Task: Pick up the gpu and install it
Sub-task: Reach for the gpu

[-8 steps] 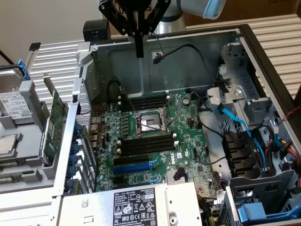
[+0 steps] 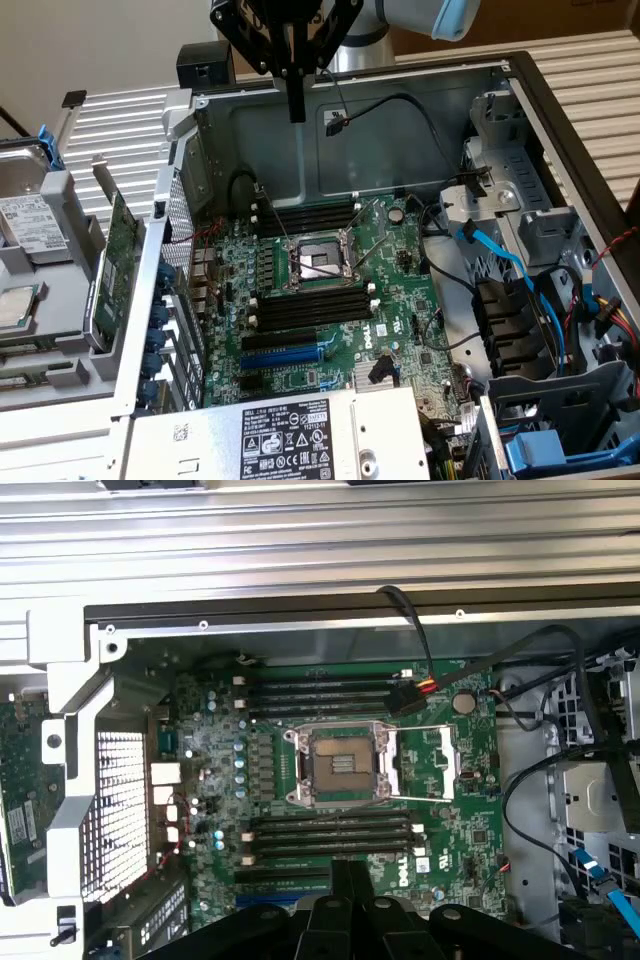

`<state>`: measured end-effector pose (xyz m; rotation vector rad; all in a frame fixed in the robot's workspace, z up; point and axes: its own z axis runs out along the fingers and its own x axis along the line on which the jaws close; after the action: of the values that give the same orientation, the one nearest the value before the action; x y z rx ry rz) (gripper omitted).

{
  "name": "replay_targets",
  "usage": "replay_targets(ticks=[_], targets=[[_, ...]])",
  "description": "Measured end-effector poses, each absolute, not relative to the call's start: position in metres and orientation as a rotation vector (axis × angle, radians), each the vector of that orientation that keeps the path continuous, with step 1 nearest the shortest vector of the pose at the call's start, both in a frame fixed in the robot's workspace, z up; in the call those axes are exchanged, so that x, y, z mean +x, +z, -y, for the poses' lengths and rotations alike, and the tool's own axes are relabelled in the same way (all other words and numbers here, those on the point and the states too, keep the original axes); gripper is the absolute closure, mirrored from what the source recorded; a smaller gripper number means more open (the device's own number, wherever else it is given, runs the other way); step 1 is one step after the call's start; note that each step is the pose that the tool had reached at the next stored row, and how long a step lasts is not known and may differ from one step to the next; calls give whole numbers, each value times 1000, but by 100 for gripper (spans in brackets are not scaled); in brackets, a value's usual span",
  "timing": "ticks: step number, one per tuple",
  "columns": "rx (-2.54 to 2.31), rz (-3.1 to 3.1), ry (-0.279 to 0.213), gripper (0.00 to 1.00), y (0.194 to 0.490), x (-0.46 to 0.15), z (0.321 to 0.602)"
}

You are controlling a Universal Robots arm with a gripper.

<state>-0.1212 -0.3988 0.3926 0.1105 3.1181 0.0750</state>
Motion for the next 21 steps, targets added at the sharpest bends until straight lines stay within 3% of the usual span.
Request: replay_targets(ticks=[11,21], targets=[[110,-3117,55,89,393,-130,387],[110,-3112,54,89,393,-194,385]])
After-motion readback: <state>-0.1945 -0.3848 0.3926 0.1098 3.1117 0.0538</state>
